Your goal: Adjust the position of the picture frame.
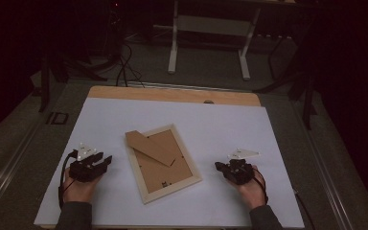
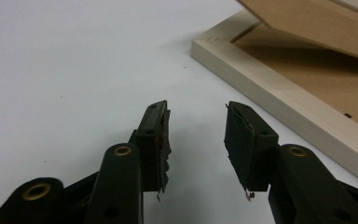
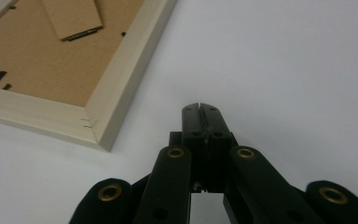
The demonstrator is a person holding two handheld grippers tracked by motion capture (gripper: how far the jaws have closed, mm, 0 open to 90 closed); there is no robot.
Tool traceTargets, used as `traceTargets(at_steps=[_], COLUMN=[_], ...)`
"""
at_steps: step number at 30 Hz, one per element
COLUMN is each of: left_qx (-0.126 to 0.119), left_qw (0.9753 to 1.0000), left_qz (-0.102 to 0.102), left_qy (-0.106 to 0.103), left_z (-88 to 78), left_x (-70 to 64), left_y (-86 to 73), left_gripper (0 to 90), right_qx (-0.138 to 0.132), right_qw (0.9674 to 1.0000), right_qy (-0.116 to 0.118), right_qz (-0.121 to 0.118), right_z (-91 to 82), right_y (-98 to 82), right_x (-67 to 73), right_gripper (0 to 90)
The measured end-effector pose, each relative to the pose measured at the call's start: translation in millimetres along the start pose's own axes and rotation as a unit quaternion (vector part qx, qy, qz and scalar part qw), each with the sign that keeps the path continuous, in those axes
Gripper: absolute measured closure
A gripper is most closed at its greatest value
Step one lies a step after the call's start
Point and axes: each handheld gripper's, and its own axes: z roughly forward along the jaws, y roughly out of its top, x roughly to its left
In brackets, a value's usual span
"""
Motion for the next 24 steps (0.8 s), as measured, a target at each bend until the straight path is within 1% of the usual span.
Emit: traceTargets(at_steps=[1, 3, 5, 10, 11, 12, 14, 16, 18, 20, 24], left_qx=[0.001, 0.0, 0.001, 0.002, 0.004, 0.007, 0.01, 0.013, 0.015, 0.014, 0.015], left_qw=[1.0, 1.0, 1.0, 0.9996, 0.9995, 0.9996, 0.9997, 0.9995, 0.9993, 0.9993, 0.9993], left_qz=[0.002, -0.003, -0.003, -0.01, -0.013, -0.014, -0.012, -0.016, -0.016, -0.013, -0.007], left_qy=[0.0, -0.006, -0.008, -0.028, -0.028, -0.023, -0.019, -0.025, -0.029, -0.033, -0.034], left_z=[0.1, 0.0, -0.2, 0.0, 0.0, -0.2, -0.5, -0.2, 0.0, 0.4, 2.0], left_x=[-0.2, 0.1, -0.2, 0.5, 1.2, 1.7, 3.1, 5.8, 8.5, 9.9, 11.1], left_y=[0.2, 0.6, 1.2, 3.9, 4.4, 5.0, 5.9, 6.8, 8.5, 11.1, 18.2], left_gripper=[61.5, 63.3, 64.8, 66.1, 65.9, 65.0, 62.7, 62.5, 63.1, 63.2, 62.6], right_qx=[-0.001, 0.002, 0.0, 0.003, 0.004, 0.004, 0.0, -0.005, -0.005, -0.005, -0.002], right_qw=[1.0, 1.0, 0.9999, 0.9997, 0.9996, 0.9995, 0.9993, 0.9989, 0.9988, 0.9987, 0.9985], right_qy=[0.002, 0.003, 0.01, 0.02, 0.022, 0.025, 0.034, 0.044, 0.047, 0.048, 0.05], right_qz=[-0.001, -0.004, -0.004, -0.015, -0.016, -0.018, -0.017, -0.015, -0.012, -0.016, -0.02], right_z=[0.7, 1.6, 2.8, 6.2, 6.1, 5.8, 4.9, 3.5, 3.1, 3.9, 4.9], right_y=[0.1, 0.4, 0.7, 2.3, 2.6, 2.8, 3.1, 3.2, 3.5, 3.4, 3.9], right_x=[1.0, 3.6, 6.1, 13.9, 15.6, 17.0, 19.0, 20.0, 21.2, 21.9, 25.9], right_gripper=[89.6, 89.6, 89.6, 89.6, 89.6, 89.6, 89.6, 89.6, 89.6, 89.6, 89.6])
